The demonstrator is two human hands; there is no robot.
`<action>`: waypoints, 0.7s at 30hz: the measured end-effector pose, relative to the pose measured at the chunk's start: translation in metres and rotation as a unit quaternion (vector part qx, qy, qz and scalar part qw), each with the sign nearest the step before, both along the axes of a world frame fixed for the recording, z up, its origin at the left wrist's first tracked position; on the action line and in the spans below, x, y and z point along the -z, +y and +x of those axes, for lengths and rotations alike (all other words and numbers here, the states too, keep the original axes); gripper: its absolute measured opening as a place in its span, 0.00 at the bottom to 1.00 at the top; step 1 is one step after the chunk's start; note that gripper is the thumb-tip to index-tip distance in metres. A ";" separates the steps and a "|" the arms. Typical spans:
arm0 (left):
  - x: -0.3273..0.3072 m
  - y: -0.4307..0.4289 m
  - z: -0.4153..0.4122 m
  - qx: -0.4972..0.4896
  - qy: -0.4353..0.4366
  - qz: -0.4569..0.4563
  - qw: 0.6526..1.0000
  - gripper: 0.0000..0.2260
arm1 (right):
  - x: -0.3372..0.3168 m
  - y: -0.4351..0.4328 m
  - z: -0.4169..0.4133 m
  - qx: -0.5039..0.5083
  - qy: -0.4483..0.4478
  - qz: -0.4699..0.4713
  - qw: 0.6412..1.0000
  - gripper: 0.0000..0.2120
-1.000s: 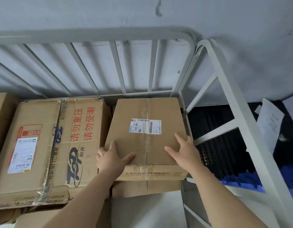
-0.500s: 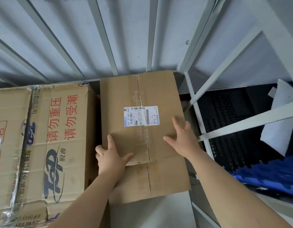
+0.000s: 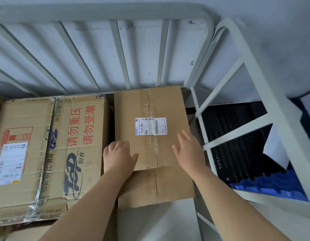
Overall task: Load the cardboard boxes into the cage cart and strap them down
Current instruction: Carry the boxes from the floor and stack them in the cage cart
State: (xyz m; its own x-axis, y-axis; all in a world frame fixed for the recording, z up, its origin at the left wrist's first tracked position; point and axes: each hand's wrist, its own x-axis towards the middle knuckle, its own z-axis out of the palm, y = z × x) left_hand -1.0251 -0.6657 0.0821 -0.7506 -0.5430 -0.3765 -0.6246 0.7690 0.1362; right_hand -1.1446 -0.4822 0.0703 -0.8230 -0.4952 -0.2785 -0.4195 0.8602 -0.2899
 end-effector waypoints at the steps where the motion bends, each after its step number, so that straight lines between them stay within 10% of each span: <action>1: -0.013 0.001 0.000 0.011 0.001 -0.004 1.000 0.20 | -0.011 0.001 0.006 -0.011 0.001 -0.002 1.000 0.26; 9: -0.157 0.033 0.031 0.094 0.072 -0.041 0.992 0.18 | -0.150 0.028 0.056 -0.009 0.085 -0.071 0.994 0.09; 21: -0.313 0.133 0.135 0.276 0.142 -0.013 0.951 0.21 | -0.326 0.154 0.225 0.119 0.199 -0.087 0.969 0.17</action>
